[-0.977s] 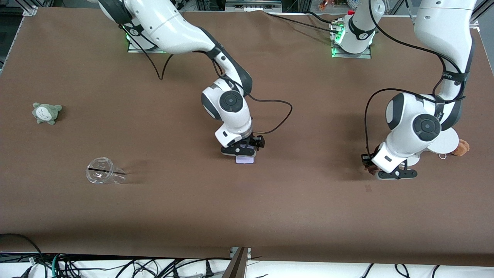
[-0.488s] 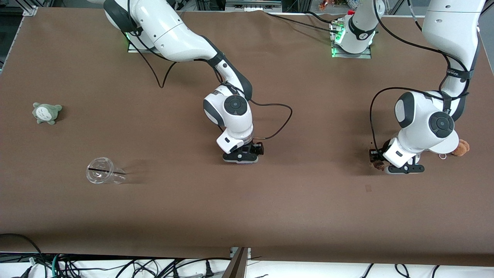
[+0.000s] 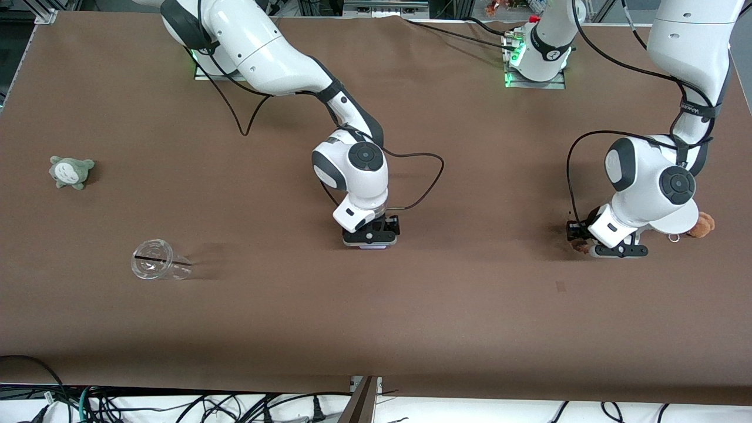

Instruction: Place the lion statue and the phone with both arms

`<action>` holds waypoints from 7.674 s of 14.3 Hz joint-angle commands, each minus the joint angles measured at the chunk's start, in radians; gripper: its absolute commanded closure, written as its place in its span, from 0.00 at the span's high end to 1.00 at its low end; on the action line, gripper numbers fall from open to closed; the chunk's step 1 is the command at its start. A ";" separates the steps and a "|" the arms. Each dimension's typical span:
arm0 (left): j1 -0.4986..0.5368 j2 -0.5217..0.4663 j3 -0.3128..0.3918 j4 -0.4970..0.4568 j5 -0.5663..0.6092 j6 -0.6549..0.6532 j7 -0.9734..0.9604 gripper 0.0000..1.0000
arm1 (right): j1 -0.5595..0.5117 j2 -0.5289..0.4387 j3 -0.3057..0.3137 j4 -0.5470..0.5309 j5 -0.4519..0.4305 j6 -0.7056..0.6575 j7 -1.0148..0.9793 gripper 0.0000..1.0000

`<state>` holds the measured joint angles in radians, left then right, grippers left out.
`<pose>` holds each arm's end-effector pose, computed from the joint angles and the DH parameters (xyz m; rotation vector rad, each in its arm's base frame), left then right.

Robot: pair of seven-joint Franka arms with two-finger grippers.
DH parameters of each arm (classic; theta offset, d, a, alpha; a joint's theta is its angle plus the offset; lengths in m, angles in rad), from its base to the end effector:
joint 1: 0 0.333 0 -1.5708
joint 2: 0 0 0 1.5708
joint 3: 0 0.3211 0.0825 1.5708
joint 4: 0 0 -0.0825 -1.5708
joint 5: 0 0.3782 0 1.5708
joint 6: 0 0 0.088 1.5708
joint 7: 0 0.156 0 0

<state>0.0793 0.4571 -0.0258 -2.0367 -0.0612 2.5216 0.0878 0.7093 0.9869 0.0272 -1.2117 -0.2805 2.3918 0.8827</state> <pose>0.6013 0.0309 0.1796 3.0956 0.0276 0.0480 0.5931 0.5147 0.1509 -3.1036 -0.0413 -0.4209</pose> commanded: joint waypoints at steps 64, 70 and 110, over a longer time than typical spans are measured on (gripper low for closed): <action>0.011 -0.367 -0.013 0.470 0.049 -0.925 -0.134 1.00 | -0.521 -0.735 -0.004 -0.434 0.343 -0.487 -0.789 1.00; 0.016 -0.353 -0.013 0.492 0.049 -0.935 -0.132 1.00 | -0.524 -0.951 -0.013 -0.442 0.307 -0.735 -0.794 1.00; 0.019 -0.353 -0.009 0.495 0.064 -0.935 -0.132 1.00 | -0.524 -0.867 -0.033 -0.278 0.244 -0.830 -0.794 1.00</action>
<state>0.0965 0.0899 -0.0358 -1.5752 -0.0012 1.6098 -0.0405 0.1849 0.1137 -0.0074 -1.5101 -0.0369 1.5649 0.0775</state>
